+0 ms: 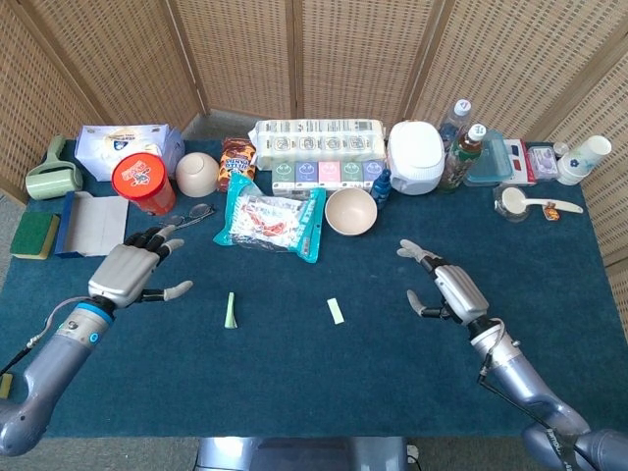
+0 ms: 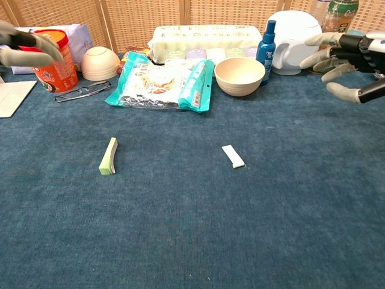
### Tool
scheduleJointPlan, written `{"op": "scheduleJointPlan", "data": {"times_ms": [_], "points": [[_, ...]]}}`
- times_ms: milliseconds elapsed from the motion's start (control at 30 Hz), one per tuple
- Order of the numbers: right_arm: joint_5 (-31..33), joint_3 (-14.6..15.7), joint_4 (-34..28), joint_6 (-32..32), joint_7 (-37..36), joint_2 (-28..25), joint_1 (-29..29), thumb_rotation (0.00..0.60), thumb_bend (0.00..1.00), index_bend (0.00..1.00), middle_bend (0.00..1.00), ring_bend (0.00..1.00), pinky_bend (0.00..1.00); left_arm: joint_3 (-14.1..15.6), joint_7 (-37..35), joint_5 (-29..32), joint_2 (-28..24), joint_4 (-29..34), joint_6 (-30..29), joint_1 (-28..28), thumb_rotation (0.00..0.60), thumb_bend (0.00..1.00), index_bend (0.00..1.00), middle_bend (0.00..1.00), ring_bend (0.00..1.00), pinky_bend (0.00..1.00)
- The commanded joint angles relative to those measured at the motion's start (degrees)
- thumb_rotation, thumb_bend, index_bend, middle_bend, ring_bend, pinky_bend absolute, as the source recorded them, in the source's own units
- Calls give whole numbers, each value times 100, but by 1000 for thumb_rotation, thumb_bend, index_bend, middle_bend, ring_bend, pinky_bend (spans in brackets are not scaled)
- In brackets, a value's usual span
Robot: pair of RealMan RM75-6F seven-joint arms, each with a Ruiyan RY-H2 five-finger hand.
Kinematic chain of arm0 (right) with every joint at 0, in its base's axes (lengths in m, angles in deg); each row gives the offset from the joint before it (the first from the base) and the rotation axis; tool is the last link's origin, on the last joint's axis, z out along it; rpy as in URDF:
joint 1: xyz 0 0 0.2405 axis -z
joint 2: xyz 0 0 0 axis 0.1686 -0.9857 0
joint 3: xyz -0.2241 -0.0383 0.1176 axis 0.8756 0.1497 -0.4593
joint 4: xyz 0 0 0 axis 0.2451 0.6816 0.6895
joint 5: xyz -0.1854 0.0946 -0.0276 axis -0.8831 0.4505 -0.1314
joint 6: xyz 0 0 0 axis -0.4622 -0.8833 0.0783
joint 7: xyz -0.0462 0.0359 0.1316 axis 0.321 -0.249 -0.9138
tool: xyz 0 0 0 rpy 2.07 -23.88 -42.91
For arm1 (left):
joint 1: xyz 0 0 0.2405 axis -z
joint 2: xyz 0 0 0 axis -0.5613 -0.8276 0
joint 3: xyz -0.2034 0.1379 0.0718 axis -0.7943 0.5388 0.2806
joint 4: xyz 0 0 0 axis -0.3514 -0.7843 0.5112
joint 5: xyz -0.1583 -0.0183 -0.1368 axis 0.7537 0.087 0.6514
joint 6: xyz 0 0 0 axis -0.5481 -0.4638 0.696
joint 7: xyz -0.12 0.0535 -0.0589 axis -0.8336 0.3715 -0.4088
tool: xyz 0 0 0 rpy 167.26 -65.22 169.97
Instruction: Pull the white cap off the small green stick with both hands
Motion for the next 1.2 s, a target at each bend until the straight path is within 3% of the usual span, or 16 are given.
{"op": "scheduleJointPlan", "data": {"times_ms": [33, 233, 500, 1033, 1200], "points": [[26, -12, -3, -60, 219, 10, 45, 600, 525, 0, 197, 143, 190, 25, -586, -644, 74, -190, -560, -580, 0, 135, 90, 0, 0, 104], [85, -4, -96, -287, 815, 12, 215, 600, 524, 0, 197, 106, 132, 50, -1346, -1449, 201, -473, -1449, -1360, 0, 135, 88, 0, 0, 104], [237, 14, -197, -794, 1915, 20, 594, 600, 525, 3, 197, 66, 89, 230, -2000, -2053, 164, -566, -2242, -2271, 0, 135, 96, 0, 0, 104], [585, 203, -583, -1553, 3329, -81, 1413, 600, 525, 20, 174, 35, 55, 577, -2527, -2593, 168, -945, -3101, -3590, 0, 135, 128, 0, 0, 104], [616, 200, -667, -1638, 3304, -130, 1572, 600, 524, 20, 169, 32, 55, 536, -2726, -2708, 261, -1112, -3121, -3788, 0, 135, 135, 0, 0, 104]]}}
